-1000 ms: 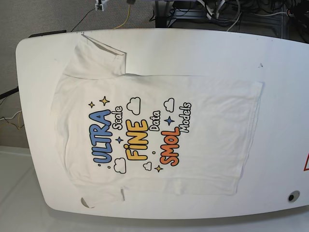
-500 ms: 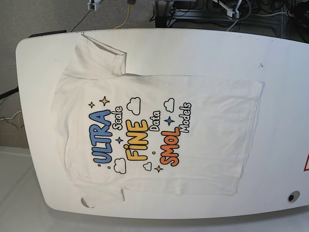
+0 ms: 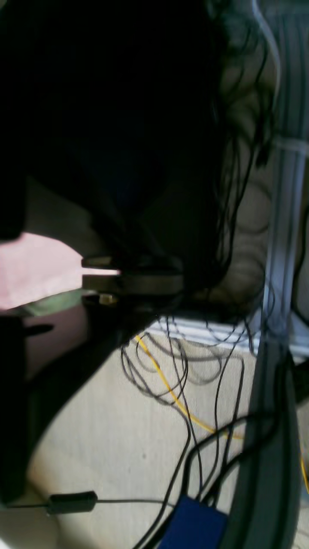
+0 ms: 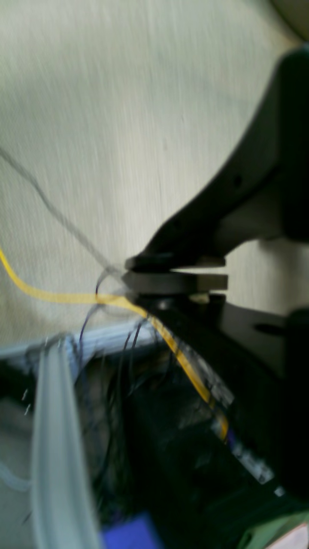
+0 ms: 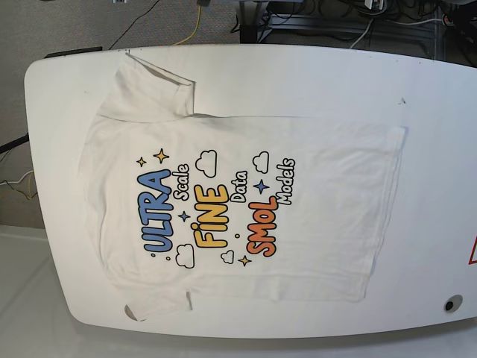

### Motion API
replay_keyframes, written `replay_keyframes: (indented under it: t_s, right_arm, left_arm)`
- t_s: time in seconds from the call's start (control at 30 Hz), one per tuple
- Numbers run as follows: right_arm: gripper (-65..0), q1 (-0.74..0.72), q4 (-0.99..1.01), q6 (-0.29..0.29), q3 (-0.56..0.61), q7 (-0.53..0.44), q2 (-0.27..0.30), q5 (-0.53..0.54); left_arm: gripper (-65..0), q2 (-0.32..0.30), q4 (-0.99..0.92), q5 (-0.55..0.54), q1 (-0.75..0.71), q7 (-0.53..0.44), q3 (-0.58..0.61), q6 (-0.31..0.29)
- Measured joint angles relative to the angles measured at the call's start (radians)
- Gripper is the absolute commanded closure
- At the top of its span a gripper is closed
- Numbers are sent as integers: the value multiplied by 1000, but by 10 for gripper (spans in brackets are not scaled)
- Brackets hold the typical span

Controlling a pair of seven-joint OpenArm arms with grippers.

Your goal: Fold the T-shirt properly

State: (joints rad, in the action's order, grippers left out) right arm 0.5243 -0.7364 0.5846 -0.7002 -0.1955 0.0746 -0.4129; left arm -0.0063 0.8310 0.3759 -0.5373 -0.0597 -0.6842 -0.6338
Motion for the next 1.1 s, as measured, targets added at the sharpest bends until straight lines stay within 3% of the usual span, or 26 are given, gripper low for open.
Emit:
replay_keyframes:
  t_s: [0.07, 0.23, 0.47, 0.73, 0.77, 0.8, 0.83, 0.9, 0.97, 1.1]
  right_arm:
    - [0, 13, -36, 25, 18, 0, -8, 3]
    - [0, 35, -130, 131, 46, -5, -34, 28]
    - [0, 42, -163, 103, 3, 24, -24, 42]
    - [0, 51, -277, 105, -37, 45, -22, 108]
    - [0, 55, -305, 107, -35, 43, -21, 112]
    - [0, 60, -317, 108, -33, 41, -21, 121]
    - [-38, 70, -346, 108, -29, 47, -18, 140]
    - [-81, 100, -406, 108, -26, 66, -12, 203]
    - [-110, 129, -456, 110, -28, 61, -4, 248]
    - [-98, 147, -508, 101, -58, 134, 16, 308]
  left_arm:
    - [0, 0, 51, -34, -11, 7, 0, -41]
    - [0, -4, 231, -171, -38, 67, 3, -77]
    - [0, -89, 348, -229, -71, 95, -14, -48]
    - [-4, -121, 487, -219, -113, 67, -5, -75]
    - [-12, -124, 506, -219, -116, 66, -4, -72]
    - [-72, -129, 533, -216, -125, 67, -5, -64]
    - [-132, -132, 544, -217, -132, 65, -4, -62]
    - [-166, -142, 604, -224, -160, 71, -10, -60]
    - [-185, -145, 681, -239, -201, 119, -18, -64]
    - [-175, -161, 737, -276, -235, 136, -34, -69]
